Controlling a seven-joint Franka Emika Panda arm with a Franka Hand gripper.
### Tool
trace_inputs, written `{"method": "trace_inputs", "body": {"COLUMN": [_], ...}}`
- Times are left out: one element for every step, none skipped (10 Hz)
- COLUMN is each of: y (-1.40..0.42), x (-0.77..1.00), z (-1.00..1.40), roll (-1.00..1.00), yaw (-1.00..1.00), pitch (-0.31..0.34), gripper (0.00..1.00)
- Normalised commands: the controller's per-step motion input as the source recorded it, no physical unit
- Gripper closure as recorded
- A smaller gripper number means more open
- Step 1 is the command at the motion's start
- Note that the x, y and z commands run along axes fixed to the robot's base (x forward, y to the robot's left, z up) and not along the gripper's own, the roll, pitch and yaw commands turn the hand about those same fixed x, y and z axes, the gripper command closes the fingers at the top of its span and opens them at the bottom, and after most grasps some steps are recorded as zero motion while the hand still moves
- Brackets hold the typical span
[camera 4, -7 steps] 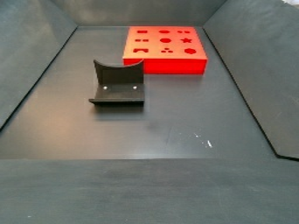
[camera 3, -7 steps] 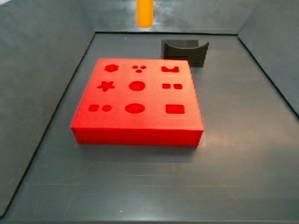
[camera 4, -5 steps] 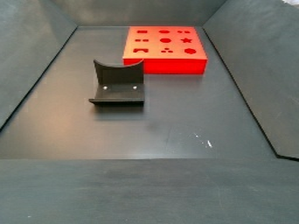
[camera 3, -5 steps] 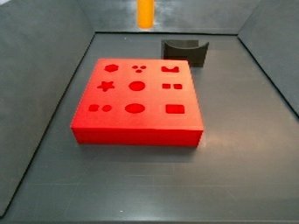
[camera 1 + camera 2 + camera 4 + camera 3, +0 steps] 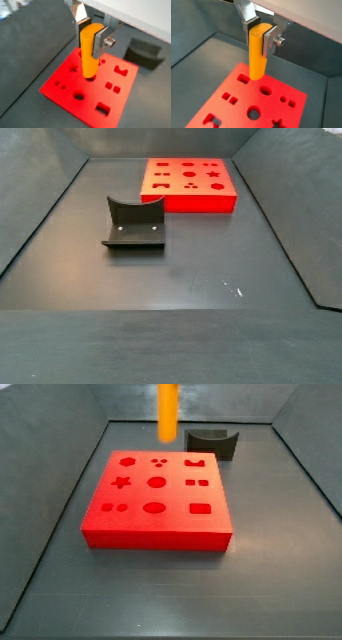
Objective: Insert the oval object.
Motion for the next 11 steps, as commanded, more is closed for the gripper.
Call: {"method": "trace_inputs", "body": {"y": [-0.18, -0.27, -0.22, -0.03, 0.00, 0.00, 0.00, 0.00, 0.00, -0.03, -0.03], "x": [-0.14, -0.01, 0.00, 0.00, -0.06, -0.07, -0.07, -0.07, 0.00, 0.00, 0.00], "z": [-0.73, -0.53, -0.38, -0.29, -0.25, -0.24, -0.24, -0.24, -0.36, -0.32, -0.33], "roll": [-0.07, 0.00, 0.02, 0.11, 0.12, 0.12, 0.12, 0.12, 0.00, -0.10, -0.09], "yaw": [-0.81, -0.83, -0.89, -1.00, -1.00, -1.00, -1.00, -1.00, -1.00, -0.98, -0.99], "pitch": [-0.174, -0.076, -0.051, 0.000, 0.004, 0.011, 0.011, 0.013, 0.000, -0.079, -0.063], "gripper": [1.00, 1.00, 1.00, 1.00, 1.00, 1.00, 1.00, 1.00, 1.00, 1.00, 1.00]}}
